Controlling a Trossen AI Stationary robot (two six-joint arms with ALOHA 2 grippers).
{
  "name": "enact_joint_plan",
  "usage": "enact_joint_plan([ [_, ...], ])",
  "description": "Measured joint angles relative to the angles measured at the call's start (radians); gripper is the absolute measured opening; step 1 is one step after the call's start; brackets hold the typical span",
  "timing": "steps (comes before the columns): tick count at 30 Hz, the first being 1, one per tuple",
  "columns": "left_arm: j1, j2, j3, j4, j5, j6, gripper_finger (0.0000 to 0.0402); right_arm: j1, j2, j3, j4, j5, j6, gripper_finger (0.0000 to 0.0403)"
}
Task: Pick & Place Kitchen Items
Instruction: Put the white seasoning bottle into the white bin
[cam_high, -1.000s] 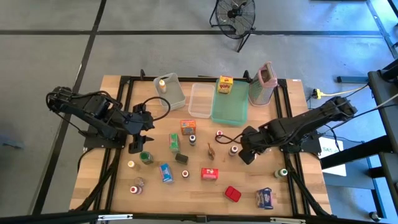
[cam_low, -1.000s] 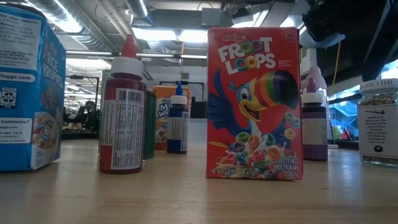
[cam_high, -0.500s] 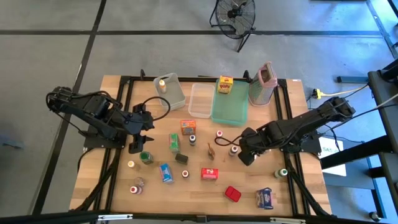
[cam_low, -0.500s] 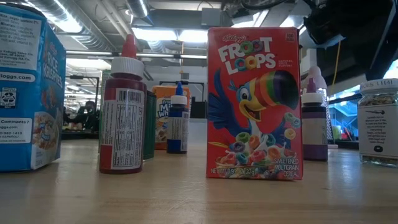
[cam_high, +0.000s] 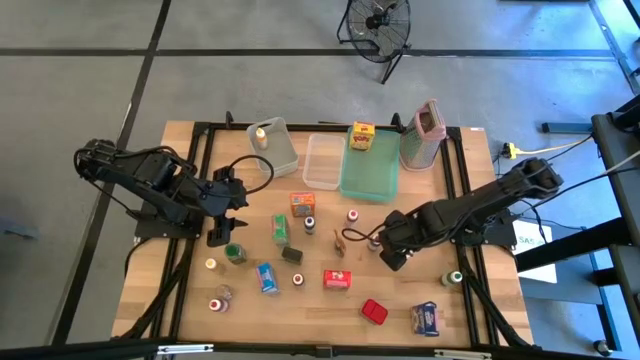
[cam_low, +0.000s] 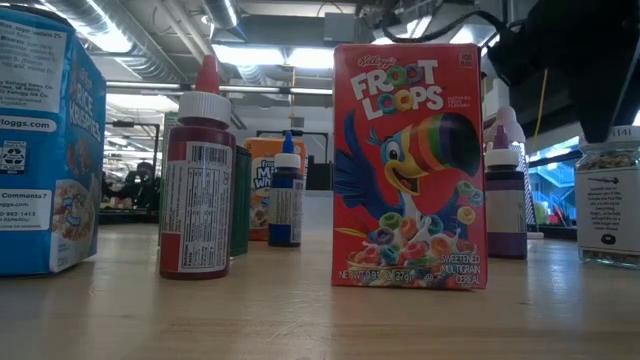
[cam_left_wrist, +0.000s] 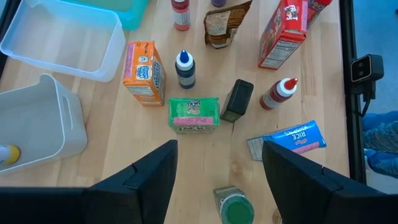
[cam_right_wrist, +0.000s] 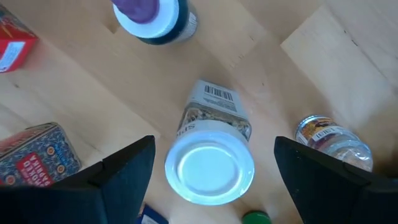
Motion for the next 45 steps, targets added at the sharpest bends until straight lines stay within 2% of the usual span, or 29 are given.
enact_joint_plan([
  [8,0.0,0.0,0.0,0.0,0.0,-0.002,0.023,0.0,0.036,0.0,-0.001,-0.041,-0.016,0.033],
  [21,-0.001,0.0,0.0,0.0,0.0,-0.009,0.0228,0.0,0.042,0.0,0.001,-0.025,-0.016,0.033],
  [31,-0.063,0.0,0.0,0.0,-0.026,-0.01,0.0228,-0.001,0.042,0.0,0.0,-0.026,-0.016,0.0328],
  [36,-0.086,0.0,0.0,0.0,-0.027,-0.01,0.023,-0.002,0.042,0.0,-0.001,-0.04,-0.015,0.0304],
  [45,-0.138,0.0,0.0,-0.002,-0.059,-0.045,0.023,-0.003,0.042,0.0,-0.001,-0.044,0.0,0.0231],
])
